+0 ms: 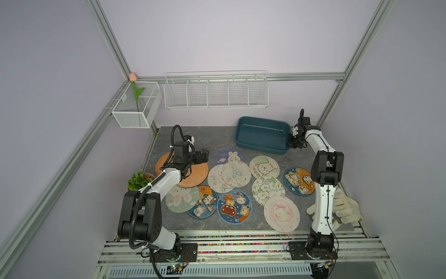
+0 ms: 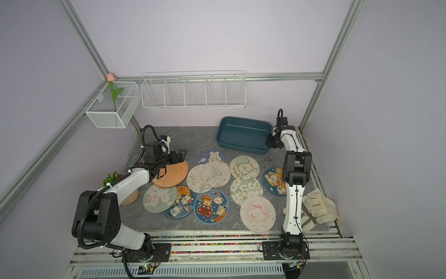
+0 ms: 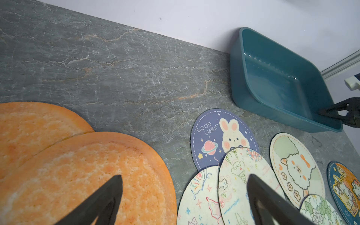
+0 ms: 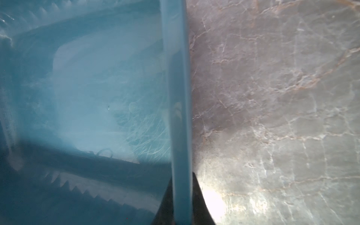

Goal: Put the coasters into the storage box
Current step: Move the storage box to the center of the board.

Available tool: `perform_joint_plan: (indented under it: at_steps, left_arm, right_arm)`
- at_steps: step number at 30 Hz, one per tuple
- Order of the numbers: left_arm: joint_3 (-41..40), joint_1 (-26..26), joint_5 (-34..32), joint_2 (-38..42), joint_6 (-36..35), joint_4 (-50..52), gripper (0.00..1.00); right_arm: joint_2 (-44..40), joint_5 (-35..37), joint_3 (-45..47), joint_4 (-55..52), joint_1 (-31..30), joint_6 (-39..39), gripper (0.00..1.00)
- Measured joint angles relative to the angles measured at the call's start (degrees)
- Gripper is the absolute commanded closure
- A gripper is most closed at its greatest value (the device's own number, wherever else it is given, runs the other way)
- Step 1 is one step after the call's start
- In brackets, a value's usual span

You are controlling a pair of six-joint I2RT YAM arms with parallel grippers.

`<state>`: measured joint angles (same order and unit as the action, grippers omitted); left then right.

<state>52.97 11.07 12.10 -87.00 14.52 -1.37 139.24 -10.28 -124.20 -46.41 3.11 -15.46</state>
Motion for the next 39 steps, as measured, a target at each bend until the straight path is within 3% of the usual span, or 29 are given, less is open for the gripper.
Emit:
perform_joint_plan:
  at_steps: [5,14,18,35,39]
  left_arm:
    - [0.0,0.0,0.22,0.02,0.02,0.02,0.01]
    - [0.0,0.15,0.39,0.02,0.04,0.09,0.01]
    - [0.0,0.2,0.37,0.02,0.07,0.07,0.01]
    - [-0.81,0.24,0.37,0.11,0.2,0.22,0.01]
    - [-0.81,0.37,0.37,0.11,0.35,0.24,0.01]
  right_arm:
    - [1.77,-1.36,-3.1,-2.01,-0.42,0.31,0.93]
    - [2.47,-3.3,-4.39,-2.69,-3.17,-0.79,0.79]
    - [2.47,-4.0,-4.83,-2.38,-4.15,-1.86,0.61]
    - [6.51,-5.88,-12.63,-0.66,-6.93,-4.68,0.41]
    - [6.51,-5.62,-12.61,-0.63,-7.02,-4.07,0.29]
